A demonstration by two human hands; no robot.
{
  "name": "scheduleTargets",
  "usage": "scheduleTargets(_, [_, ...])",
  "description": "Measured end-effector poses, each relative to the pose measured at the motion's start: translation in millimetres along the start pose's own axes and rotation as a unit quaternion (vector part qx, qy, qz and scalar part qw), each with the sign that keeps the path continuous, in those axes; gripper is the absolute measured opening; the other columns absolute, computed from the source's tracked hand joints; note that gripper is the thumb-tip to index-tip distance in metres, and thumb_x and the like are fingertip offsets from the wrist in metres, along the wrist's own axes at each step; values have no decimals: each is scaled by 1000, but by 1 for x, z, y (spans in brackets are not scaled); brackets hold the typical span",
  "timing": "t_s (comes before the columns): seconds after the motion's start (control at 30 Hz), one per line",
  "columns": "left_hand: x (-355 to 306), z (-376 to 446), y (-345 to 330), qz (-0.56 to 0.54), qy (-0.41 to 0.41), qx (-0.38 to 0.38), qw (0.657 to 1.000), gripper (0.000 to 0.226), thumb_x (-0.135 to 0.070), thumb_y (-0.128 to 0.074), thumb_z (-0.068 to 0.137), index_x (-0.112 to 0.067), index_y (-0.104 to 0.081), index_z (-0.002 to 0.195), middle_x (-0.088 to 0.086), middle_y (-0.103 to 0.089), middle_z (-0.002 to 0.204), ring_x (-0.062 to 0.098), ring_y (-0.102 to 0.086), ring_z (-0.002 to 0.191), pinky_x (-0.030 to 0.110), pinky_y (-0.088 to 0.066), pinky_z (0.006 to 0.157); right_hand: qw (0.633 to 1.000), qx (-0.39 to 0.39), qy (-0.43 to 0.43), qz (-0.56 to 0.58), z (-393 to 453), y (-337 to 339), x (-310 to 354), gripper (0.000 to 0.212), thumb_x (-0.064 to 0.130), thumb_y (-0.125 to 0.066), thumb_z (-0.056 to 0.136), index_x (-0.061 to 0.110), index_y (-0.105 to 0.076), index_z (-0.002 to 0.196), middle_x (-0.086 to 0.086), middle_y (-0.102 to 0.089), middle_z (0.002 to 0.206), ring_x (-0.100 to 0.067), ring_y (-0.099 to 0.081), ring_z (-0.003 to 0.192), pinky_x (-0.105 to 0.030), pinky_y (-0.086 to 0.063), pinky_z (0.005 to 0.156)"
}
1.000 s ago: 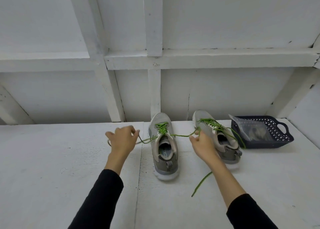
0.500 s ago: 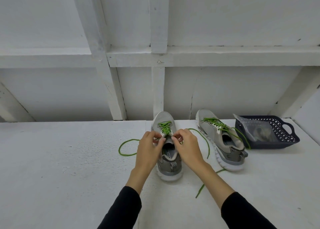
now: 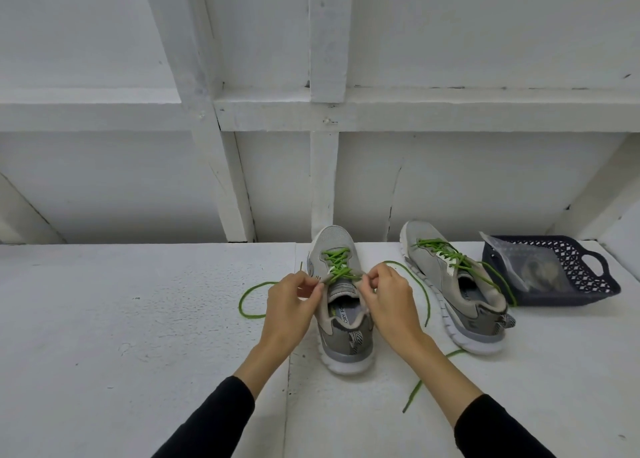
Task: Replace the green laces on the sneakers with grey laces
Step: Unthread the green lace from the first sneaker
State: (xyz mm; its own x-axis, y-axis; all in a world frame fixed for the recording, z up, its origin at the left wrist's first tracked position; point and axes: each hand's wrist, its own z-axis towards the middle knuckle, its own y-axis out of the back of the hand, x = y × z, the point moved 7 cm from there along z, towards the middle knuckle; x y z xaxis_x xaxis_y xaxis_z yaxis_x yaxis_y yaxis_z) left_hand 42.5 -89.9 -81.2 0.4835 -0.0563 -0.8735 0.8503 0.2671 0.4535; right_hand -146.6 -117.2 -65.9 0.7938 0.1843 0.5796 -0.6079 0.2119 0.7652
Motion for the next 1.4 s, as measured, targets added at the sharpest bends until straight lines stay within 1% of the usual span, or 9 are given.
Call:
scheduleTargets(0.27, [20,-3,-11,-230,196,-26,953,5,-13,-77,81,-10,-75,78,7,-72,77,22,-71,80,25,-57,64,994,8,47,94,-1,1,12,6,16,-63,92,18,-58,88,13,-48,80,-3,-48,70,-14,-38,63])
scheduleTargets(0.43, [23,-3,-15,-283,238,-2,929,5,-11,-77,80,-7,-76,78,10,-75,79,20,-72,78,25,-55,66,984,91,141,52,9,-9,34,20,18,-58,95,22,-65,113,10,-47,99,-7,-53,83,-21,-46,74])
scheduleTargets(0.63, [22,-5,-16,-297,244,0,923,5,-11,-77,80,-7,-76,77,7,-74,76,14,-71,71,23,-54,65,968,142,197,-56,16,-20,49,8,20,-54,97,15,-59,101,5,-41,101,-19,-53,79,-27,-43,67])
scheduleTargets(0.73, [25,-7,-18,-307,248,-2,919,7,-11,-76,81,-5,-74,80,2,-70,68,10,-66,64,23,-54,67,988,69,106,87,22,-11,36,7,11,-55,95,13,-57,89,2,-47,95,-11,-52,75,-17,-41,69])
scheduleTargets(0.8, [27,-8,-20,-313,254,5,915,7,-12,-76,82,-7,-72,82,-1,-67,64,8,-64,61,24,-53,68,972,0,-50,231,23,-6,8,11,7,-56,94,12,-56,84,-3,-52,86,-10,-51,63,-11,-40,59])
scheduleTargets(0.93, [28,-9,-22,-332,264,8,906,8,-12,-77,81,-7,-72,86,3,-66,68,9,-63,60,23,-55,68,819,-16,-323,474,1,-28,-31,13,7,-54,97,10,-53,84,-6,-46,67,-13,-43,46,-19,-39,43])
scheduleTargets(1.1, [28,-12,-20,-335,261,-6,905,11,-11,-76,81,-7,-74,91,8,-72,81,15,-70,74,20,-56,66,963,-64,-92,245,8,11,5,19,4,-58,92,19,-54,104,2,-55,98,-5,-52,60,-15,-45,56])
scheduleTargets(1.23, [23,-12,-19,-344,265,-6,901,11,-7,-75,82,-5,-74,92,3,-74,75,8,-71,67,14,-52,58,983,44,100,150,10,7,45,17,5,-55,94,14,-67,101,10,-60,97,2,-54,82,-5,-39,76])
scheduleTargets(1.4, [22,-13,-20,-351,265,-9,898,12,-8,-76,81,-5,-74,93,4,-74,77,8,-71,67,14,-52,58,985,135,97,36,8,-14,44,20,17,-51,98,19,-67,109,4,-66,108,-14,-59,96,-26,-48,85])
